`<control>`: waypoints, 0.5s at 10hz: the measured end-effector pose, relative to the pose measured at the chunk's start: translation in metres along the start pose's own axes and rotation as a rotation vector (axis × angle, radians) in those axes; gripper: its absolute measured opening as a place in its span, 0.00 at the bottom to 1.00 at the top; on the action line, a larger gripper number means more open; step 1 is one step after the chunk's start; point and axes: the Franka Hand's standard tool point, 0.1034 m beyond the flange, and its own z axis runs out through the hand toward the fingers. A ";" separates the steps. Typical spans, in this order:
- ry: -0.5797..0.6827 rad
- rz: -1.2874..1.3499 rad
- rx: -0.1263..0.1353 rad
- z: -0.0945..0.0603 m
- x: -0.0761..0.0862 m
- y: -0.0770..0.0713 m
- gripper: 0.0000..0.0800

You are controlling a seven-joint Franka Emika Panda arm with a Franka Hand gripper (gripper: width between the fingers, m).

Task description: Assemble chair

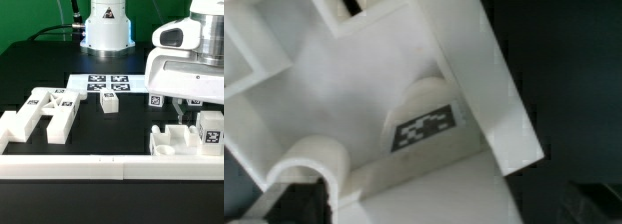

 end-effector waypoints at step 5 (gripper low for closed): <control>0.000 -0.320 0.005 0.000 -0.003 -0.005 0.77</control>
Offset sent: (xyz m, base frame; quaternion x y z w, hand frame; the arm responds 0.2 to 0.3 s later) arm -0.0060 0.0058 0.0035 0.0011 -0.0035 -0.1908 0.9816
